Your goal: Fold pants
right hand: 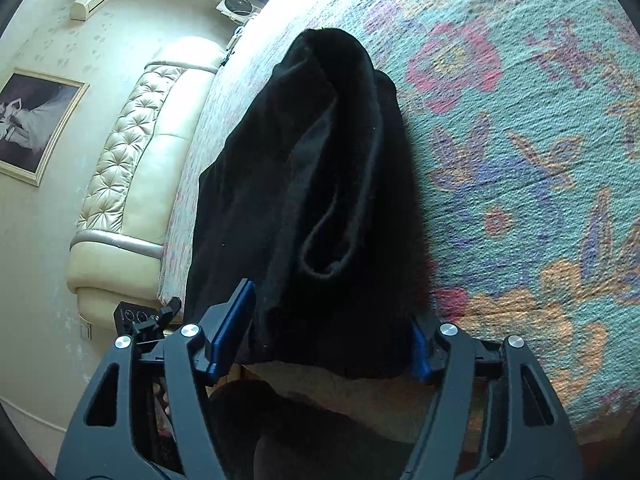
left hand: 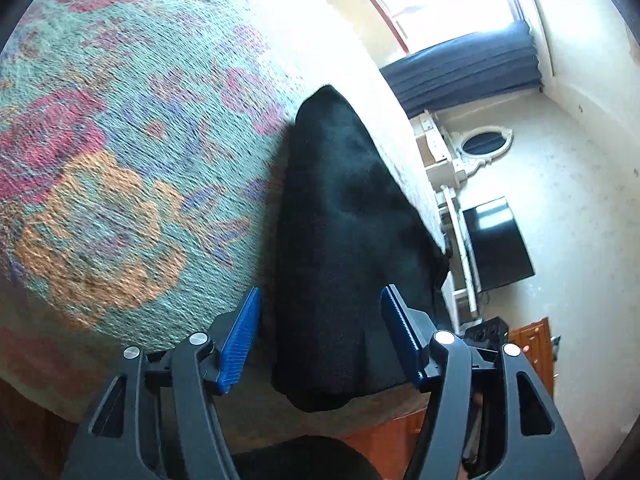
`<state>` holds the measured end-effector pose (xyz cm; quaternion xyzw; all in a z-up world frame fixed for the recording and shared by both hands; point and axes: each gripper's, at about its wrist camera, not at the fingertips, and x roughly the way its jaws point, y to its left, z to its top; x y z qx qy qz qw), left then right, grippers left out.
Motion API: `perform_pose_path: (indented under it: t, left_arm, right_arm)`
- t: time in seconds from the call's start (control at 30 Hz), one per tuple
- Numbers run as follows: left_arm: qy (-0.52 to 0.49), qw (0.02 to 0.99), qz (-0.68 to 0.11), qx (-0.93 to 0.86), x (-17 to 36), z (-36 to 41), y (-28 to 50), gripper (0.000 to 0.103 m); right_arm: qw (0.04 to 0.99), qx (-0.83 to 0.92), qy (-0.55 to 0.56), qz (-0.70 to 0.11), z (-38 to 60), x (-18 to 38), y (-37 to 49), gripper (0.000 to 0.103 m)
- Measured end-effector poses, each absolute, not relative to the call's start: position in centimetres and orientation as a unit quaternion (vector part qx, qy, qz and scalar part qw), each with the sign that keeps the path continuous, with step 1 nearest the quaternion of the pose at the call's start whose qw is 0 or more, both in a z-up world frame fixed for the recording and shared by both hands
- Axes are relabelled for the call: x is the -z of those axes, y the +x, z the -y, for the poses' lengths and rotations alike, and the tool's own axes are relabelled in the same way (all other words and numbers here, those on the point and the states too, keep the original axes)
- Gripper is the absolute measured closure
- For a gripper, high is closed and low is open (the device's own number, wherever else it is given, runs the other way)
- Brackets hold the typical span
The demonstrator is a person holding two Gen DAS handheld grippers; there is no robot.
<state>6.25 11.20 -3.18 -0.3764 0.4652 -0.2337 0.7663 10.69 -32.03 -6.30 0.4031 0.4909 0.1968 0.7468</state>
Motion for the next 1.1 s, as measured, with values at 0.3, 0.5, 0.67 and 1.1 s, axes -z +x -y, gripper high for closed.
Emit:
perform_pose_path:
  t: [0.3,0.5,0.67,1.1]
  left_arm:
    - [-0.399,0.747,-0.474,0.242,2.6,-11.1,10.2,0.029]
    - [-0.406,0.73,-0.495,0.24,3.4,-10.7,15.1,0.029]
    - [-0.409,0.714,-0.512,0.246,3.9,-10.8,18.2,0.029]
    - [-0.351,0.733,-0.528,0.246,4.6,-9.3,19.0,0.071]
  right_arm:
    - [0.754,-0.172,0.455,-0.442,38.0,6.0,11.6,0.022]
    - [0.746,-0.189,0.475,-0.426,38.8,7.0,16.1,0.021]
    - [0.742,-0.2,0.478,-0.425,38.5,7.9,19.9,0.02]
    - [0.761,-0.209,0.441,-0.427,36.4,8.3,21.5,0.062]
